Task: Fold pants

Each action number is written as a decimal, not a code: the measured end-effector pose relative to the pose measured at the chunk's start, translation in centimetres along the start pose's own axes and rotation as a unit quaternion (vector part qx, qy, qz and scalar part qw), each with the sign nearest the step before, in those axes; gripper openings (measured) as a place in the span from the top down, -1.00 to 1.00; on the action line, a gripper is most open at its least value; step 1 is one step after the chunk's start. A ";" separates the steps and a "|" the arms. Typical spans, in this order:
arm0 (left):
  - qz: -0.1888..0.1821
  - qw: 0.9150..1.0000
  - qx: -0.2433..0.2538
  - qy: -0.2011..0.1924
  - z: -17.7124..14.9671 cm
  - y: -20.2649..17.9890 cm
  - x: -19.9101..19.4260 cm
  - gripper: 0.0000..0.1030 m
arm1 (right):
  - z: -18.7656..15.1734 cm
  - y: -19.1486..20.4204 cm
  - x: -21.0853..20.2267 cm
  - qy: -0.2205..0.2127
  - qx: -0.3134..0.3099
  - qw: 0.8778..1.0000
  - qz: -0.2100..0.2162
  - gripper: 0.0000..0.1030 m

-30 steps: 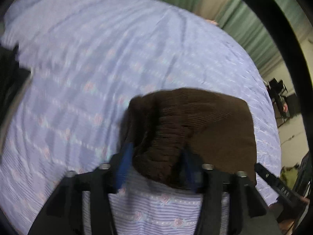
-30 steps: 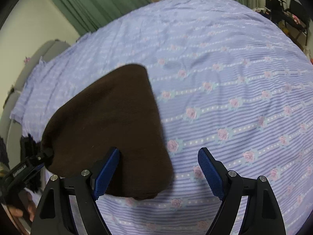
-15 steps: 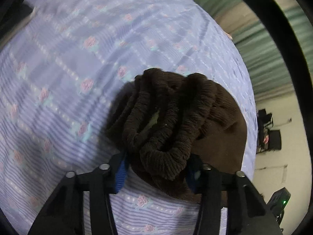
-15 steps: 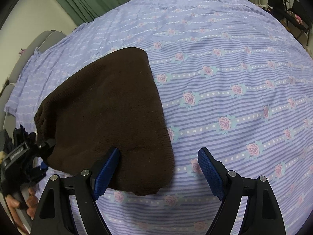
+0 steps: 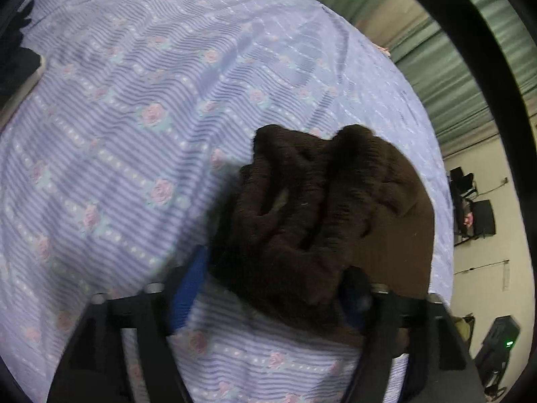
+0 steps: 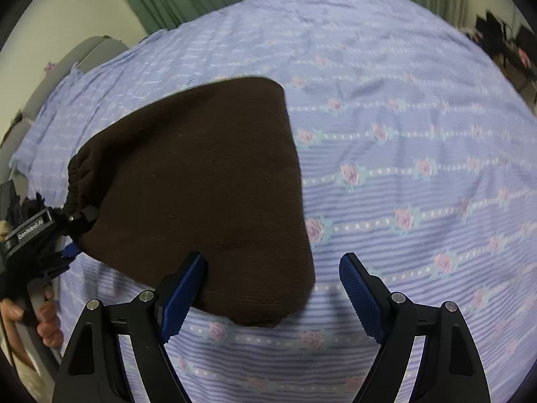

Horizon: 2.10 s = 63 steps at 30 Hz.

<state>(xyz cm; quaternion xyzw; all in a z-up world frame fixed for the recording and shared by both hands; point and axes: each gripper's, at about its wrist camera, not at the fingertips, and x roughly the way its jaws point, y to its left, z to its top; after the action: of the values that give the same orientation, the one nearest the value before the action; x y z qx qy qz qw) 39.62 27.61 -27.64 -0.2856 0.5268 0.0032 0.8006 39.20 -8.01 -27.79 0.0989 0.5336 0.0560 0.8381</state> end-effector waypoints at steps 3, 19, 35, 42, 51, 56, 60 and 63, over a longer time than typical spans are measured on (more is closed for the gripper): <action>0.001 1.000 0.004 0.004 -0.5 0.1 0.0 -0.61 | 0.6 0.2 -0.8 -0.020 -0.002 1.000 0.004 -0.62; -0.076 0.992 -0.099 0.022 -2.2 3.1 2.8 -0.82 | 4.2 -0.8 4.9 -0.003 0.009 1.000 -0.006 -0.62; -0.121 0.985 -0.125 0.004 -1.8 3.2 6.1 -0.57 | 4.4 -2.8 8.7 0.014 0.067 0.996 0.053 -0.56; -0.093 0.994 -0.051 -0.001 -1.9 1.3 3.1 -0.06 | 4.6 -1.5 7.1 0.012 0.043 0.995 0.084 0.13; -0.082 0.995 0.026 -0.044 -4.1 -3.0 -5.3 0.01 | 2.2 -0.1 -2.4 -0.049 0.001 0.996 0.080 0.29; -0.085 0.992 0.054 -0.070 -6.7 -5.2 -12.0 0.01 | -0.1 -0.2 -9.3 -0.082 -0.002 0.993 0.082 0.29; -0.080 0.990 0.073 -0.096 -8.9 -6.8 -17.5 0.01 | -1.8 0.0 -15.0 -0.101 -0.011 0.991 0.087 0.29; -0.079 0.986 0.085 -0.117 -10.9 -7.8 -21.7 0.01 | -3.3 0.4 -19.2 -0.118 -0.027 0.989 0.088 0.29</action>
<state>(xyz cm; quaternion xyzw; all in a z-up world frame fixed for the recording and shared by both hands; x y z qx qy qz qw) 23.19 22.45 -8.80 -0.2546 0.4036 -0.0710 0.8759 28.13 -11.09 -12.12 0.1289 0.4186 0.1317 0.8893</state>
